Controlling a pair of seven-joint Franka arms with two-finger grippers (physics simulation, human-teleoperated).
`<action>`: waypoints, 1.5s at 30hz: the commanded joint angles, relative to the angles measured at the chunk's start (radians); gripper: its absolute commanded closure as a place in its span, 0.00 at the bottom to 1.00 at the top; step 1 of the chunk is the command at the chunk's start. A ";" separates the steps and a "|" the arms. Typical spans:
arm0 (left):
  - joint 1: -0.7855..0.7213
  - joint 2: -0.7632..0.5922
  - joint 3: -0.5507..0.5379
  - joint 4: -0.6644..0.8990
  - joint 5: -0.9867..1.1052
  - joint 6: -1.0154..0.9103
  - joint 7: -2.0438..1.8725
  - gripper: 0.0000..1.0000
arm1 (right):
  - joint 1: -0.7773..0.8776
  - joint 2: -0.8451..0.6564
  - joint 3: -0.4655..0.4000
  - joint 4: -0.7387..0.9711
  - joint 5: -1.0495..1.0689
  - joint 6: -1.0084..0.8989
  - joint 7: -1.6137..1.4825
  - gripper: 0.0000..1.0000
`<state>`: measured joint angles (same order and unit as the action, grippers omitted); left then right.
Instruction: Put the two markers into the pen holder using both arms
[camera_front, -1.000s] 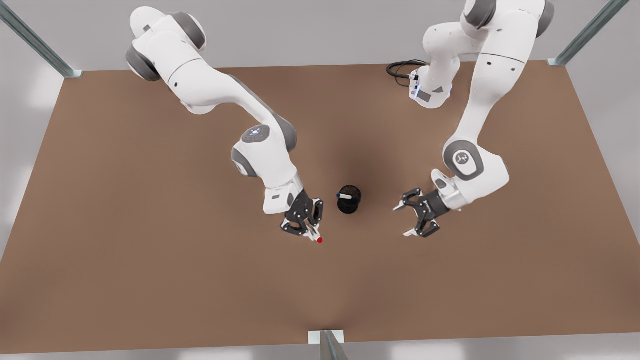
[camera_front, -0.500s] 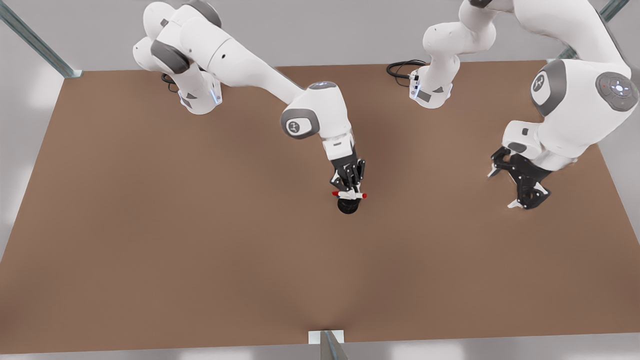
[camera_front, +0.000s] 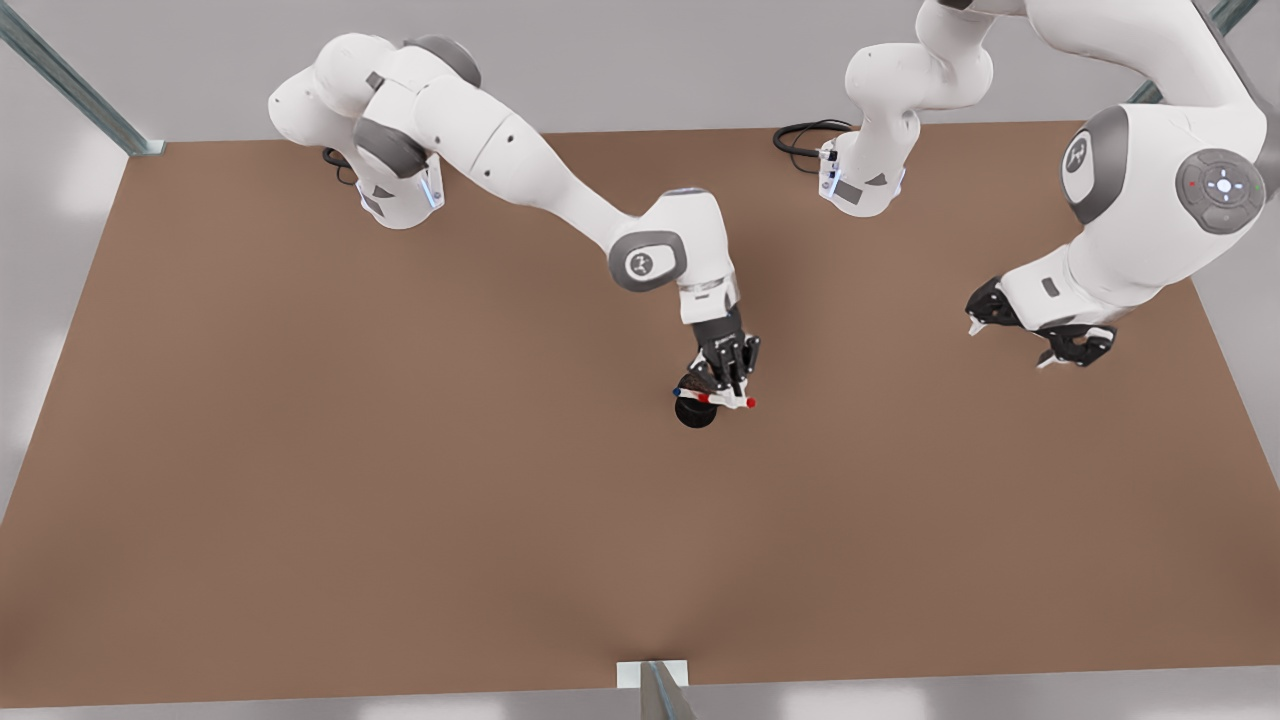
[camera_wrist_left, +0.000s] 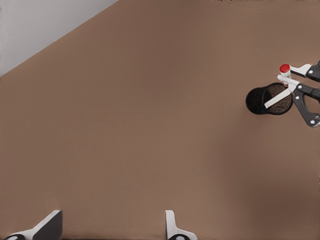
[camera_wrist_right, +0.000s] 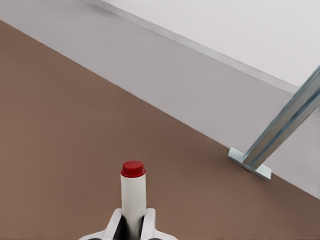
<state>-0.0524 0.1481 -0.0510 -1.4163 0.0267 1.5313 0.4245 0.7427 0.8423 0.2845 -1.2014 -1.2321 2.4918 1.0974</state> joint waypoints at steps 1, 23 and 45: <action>0.002 0.001 0.000 0.000 0.001 -0.014 -0.546 0.00 | 0.004 0.009 -0.005 0.005 -0.033 -0.017 0.455 0.79; 0.000 0.024 -0.001 0.000 -0.001 -0.010 -0.550 0.00 | 0.067 0.070 -0.028 -0.090 -0.280 -0.087 0.657 0.00; -0.052 0.034 -0.038 0.019 0.005 -0.008 -0.629 0.00 | -0.649 -0.690 -0.196 -0.188 1.211 -0.938 -0.981 0.00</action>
<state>-0.1030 0.1810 -0.0888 -1.3986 0.0304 1.5205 -0.1172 0.0568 0.1611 0.1095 -1.3728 -0.1131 1.7363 1.0452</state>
